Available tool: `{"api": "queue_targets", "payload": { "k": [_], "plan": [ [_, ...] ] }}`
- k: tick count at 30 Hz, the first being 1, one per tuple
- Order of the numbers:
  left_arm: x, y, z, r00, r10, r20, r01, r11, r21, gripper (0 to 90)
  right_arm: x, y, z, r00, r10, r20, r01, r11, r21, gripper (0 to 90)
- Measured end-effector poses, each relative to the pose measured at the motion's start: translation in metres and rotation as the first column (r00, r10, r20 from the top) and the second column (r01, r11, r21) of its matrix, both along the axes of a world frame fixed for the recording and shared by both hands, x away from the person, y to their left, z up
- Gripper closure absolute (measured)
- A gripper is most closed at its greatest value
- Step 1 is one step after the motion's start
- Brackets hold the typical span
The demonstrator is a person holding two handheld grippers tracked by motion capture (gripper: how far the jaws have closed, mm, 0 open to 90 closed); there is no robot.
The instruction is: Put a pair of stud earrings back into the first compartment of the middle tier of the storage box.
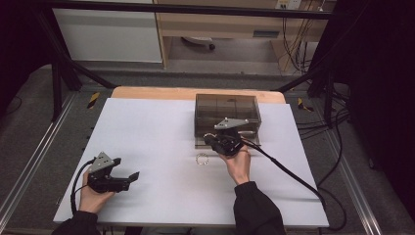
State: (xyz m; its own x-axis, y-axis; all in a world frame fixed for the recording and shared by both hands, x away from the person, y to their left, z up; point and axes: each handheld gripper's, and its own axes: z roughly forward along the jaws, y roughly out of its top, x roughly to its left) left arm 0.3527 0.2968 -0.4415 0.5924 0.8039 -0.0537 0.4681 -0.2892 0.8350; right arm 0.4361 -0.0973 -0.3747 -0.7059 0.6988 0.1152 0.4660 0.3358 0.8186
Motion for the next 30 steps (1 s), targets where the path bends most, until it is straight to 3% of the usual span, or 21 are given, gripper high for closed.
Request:
{"api": "queue_targets", "payload": {
  "k": [16, 30],
  "plan": [
    [0.000, 0.000, 0.000, 1.0000, 0.001, -0.002, -0.001, 1.0000, 0.002, 7.3, 0.028, 0.010, -0.021, 0.9993, -0.034, -0.017, 0.033, 0.999, -0.019, 88.0],
    [0.000, -0.001, -0.001, 1.0000, 0.000, 0.000, 0.000, 1.0000, 0.004, 7.3, 0.037, 0.016, -0.041, 0.9976, -0.044, -0.054, 0.043, 0.999, -0.033, 87.3]
  ]
}}
